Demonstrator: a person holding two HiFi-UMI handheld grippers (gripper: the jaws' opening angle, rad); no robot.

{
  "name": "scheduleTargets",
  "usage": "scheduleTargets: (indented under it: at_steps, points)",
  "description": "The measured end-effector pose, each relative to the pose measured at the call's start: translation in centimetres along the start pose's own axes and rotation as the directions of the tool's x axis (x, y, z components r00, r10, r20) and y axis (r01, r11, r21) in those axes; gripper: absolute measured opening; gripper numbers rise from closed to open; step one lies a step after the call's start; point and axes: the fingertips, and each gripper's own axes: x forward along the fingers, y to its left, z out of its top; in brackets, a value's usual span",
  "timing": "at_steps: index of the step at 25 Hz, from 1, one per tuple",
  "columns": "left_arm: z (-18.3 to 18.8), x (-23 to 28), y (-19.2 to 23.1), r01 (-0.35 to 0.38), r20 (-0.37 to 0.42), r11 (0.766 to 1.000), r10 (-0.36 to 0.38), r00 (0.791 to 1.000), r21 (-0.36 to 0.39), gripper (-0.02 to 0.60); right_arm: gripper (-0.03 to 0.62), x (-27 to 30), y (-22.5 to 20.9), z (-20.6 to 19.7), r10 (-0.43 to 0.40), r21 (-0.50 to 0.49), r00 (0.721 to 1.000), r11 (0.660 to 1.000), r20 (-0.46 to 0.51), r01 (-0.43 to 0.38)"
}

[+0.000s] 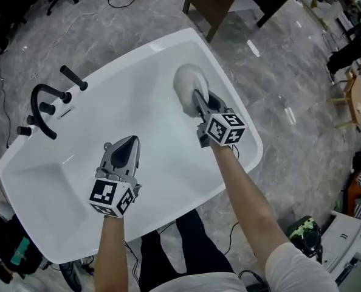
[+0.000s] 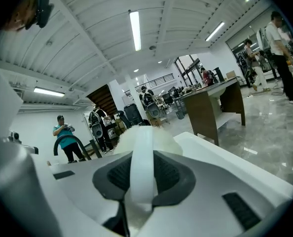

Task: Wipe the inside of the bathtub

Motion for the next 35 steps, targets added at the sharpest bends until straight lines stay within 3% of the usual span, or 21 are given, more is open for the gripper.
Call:
scheduleTargets:
  at_steps: [14,20,35]
  points:
    - [-4.8,10.5,3.9,-0.037,0.003,0.999,0.037,0.999,-0.015,0.005,0.095,14.5,-10.4,-3.1,-0.025,-0.056,1.0,0.998,0.002,0.025]
    - [-8.0,10.3,4.6,-0.065,-0.012,0.998,0.064,0.998,-0.022,0.005,0.095,18.2,-12.0,-3.7,-0.041,-0.019,0.997,0.999,0.065,0.043]
    - [-10.1,11.7,5.4,-0.073,0.0,0.996,0.073,0.997,-0.047,0.005,0.095,22.3,-14.2,-8.0,-0.04,-0.127,0.998,0.991,-0.055,0.033]
